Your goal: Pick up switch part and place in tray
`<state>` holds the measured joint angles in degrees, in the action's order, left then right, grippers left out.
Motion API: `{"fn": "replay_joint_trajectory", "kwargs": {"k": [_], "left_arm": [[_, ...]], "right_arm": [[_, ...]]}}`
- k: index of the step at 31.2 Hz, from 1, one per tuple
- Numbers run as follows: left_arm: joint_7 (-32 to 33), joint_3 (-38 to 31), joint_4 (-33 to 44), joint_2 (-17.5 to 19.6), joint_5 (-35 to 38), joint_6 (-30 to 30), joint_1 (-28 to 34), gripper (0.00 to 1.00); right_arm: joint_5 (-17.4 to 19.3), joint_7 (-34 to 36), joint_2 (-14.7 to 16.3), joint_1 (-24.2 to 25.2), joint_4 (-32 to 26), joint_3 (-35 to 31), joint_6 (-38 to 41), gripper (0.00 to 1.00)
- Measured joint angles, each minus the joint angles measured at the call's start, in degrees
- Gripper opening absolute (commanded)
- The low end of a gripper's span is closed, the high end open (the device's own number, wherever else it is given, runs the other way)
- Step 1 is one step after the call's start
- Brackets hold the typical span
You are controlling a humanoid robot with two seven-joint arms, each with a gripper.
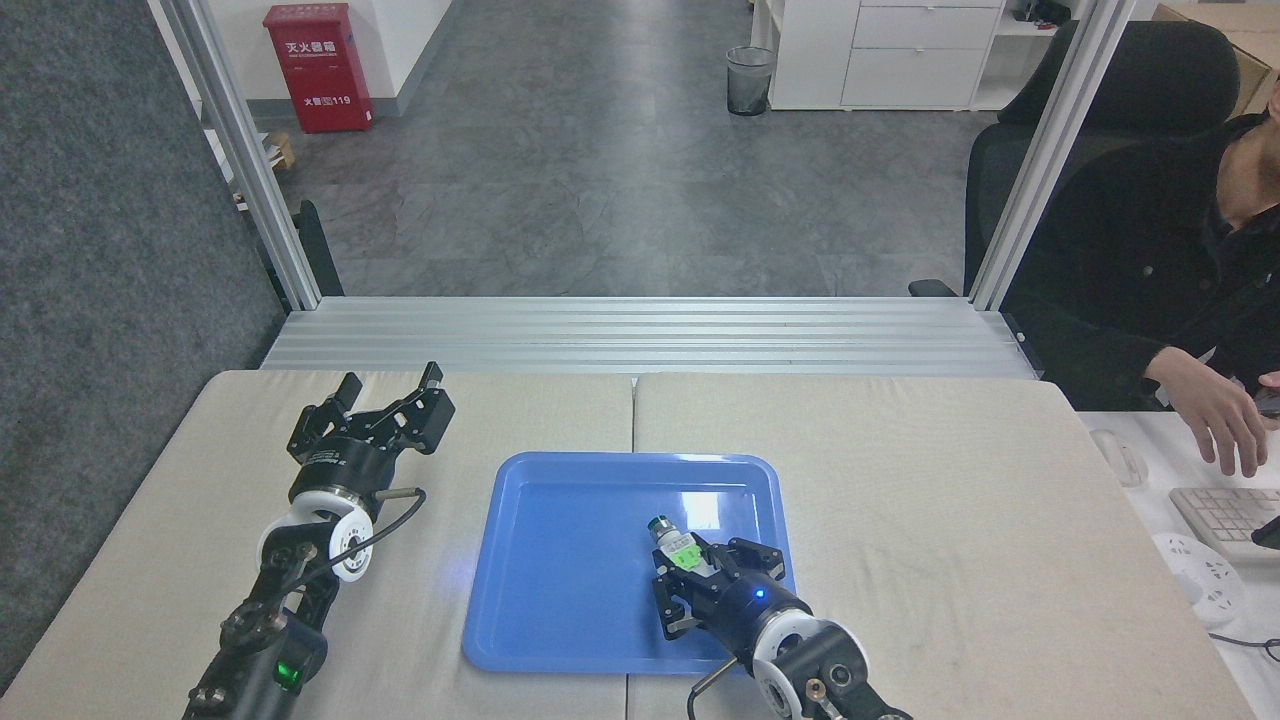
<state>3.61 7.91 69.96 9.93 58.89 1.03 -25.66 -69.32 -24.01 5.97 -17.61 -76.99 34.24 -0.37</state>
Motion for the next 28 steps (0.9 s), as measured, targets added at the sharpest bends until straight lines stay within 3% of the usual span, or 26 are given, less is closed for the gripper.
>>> {"fn": "replay_joint_trajectory", "kwargs": {"k": [2, 3, 4, 5, 6, 18, 28], "left_arm": [[0.00, 0.00, 0.00, 0.00, 0.00, 0.00, 0.00, 1.00], [0.00, 0.00, 0.00, 0.00, 0.00, 0.00, 0.00, 1.00], [0.00, 0.00, 0.00, 0.00, 0.00, 0.00, 0.00, 1.00], [0.00, 0.00, 0.00, 0.00, 0.00, 0.00, 0.00, 1.00], [0.00, 0.00, 0.00, 0.00, 0.00, 0.00, 0.00, 1.00], [0.00, 0.00, 0.00, 0.00, 0.00, 0.00, 0.00, 1.00], [0.00, 0.00, 0.00, 0.00, 0.00, 0.00, 0.00, 1.00]], "right_arm": [[-0.10, 0.00, 0.03, 0.16, 0.08, 0.61, 0.00, 0.42], [-0.15, -0.01, 0.03, 0.20, 0.13, 0.91, 0.00, 0.52], [-0.19, -0.01, 0.03, 0.23, 0.21, 1.19, 0.00, 0.75], [-0.23, -0.01, 0.03, 0.27, 0.31, 1.45, 0.00, 0.90], [-0.26, -0.02, 0.03, 0.28, 0.40, 1.64, 0.00, 0.93], [-0.13, 0.65, -0.58, -0.04, 1.99, 0.74, -0.45, 0.96], [2.21, 1.06, -1.86, -1.54, 2.64, -10.46, 4.08, 0.97]]}}
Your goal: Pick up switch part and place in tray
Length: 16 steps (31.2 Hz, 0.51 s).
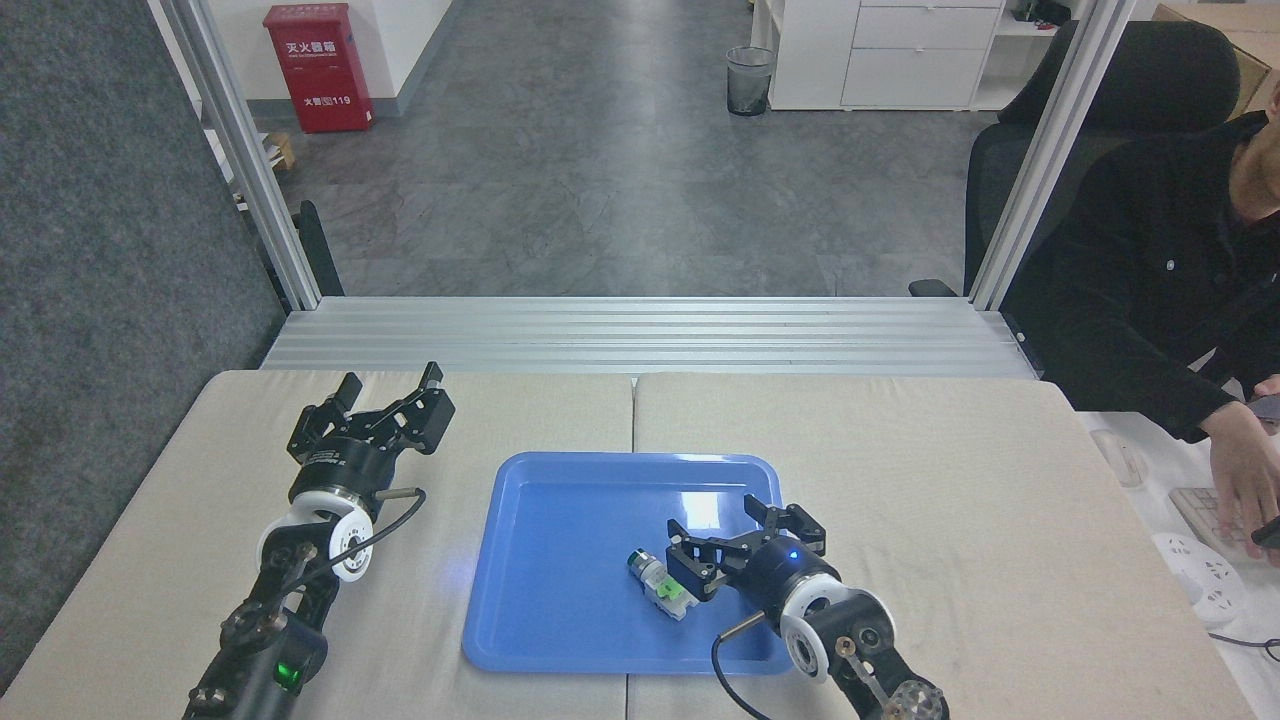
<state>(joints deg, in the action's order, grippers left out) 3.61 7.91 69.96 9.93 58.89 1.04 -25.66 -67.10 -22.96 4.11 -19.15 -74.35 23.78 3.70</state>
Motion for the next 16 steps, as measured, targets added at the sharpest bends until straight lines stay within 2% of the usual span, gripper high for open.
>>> {"fn": "replay_joint_trajectory", "kwargs": {"k": [9, 16], "left_arm": [[0.00, 0.00, 0.00, 0.00, 0.00, 0.00, 0.00, 1.00], [0.00, 0.00, 0.00, 0.00, 0.00, 0.00, 0.00, 1.00]], "right_arm": [[4.46, 1.68, 0.38, 1.01, 0.49, -9.69, 4.66, 0.97], [6.15, 3.49, 0.67, 2.58, 0.82, -14.40, 5.07, 0.97]]}}
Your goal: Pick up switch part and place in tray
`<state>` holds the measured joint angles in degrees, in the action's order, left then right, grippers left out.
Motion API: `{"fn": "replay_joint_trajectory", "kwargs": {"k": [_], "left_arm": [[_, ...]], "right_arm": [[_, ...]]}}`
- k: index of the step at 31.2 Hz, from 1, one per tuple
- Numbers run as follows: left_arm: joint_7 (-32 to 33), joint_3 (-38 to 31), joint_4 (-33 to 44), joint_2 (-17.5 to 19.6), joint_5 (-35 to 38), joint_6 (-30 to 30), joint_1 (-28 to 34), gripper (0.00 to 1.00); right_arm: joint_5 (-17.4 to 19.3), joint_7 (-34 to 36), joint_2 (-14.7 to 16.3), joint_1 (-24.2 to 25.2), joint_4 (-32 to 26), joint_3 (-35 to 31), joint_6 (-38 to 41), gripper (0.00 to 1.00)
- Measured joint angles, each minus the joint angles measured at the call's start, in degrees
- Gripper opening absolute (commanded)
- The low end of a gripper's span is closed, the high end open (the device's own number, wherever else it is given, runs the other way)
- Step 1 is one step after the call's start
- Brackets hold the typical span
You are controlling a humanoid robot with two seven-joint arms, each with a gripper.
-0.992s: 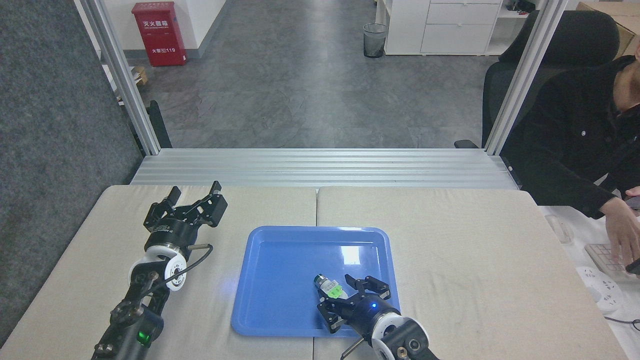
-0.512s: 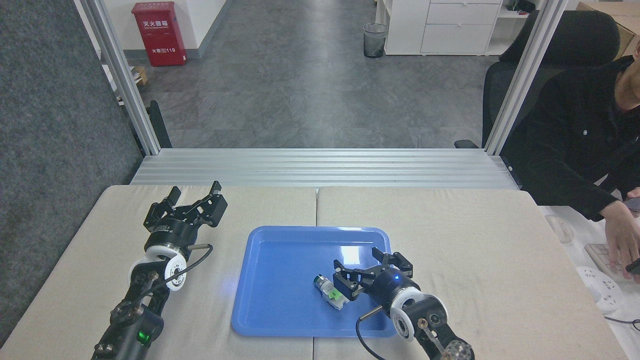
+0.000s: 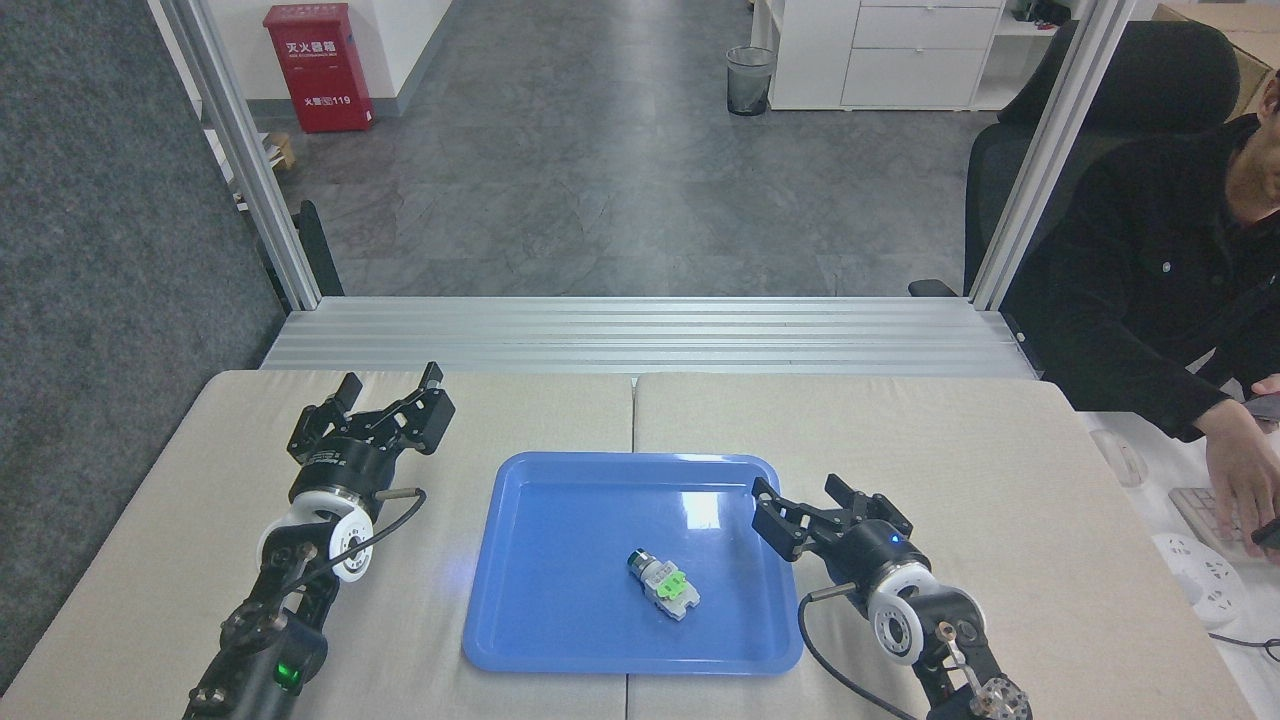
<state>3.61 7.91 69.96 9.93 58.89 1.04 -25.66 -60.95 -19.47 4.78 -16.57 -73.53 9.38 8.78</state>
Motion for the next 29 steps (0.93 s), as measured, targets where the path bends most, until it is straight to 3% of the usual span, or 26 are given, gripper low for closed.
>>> {"fn": "replay_joint_trajectory", "kwargs": {"k": [29], "left_arm": [[0.00, 0.00, 0.00, 0.00, 0.00, 0.00, 0.00, 1.00]], "right_arm": [[1.54, 4.08, 2.77, 1.83, 1.83, -10.99, 0.01, 0.97]]}}
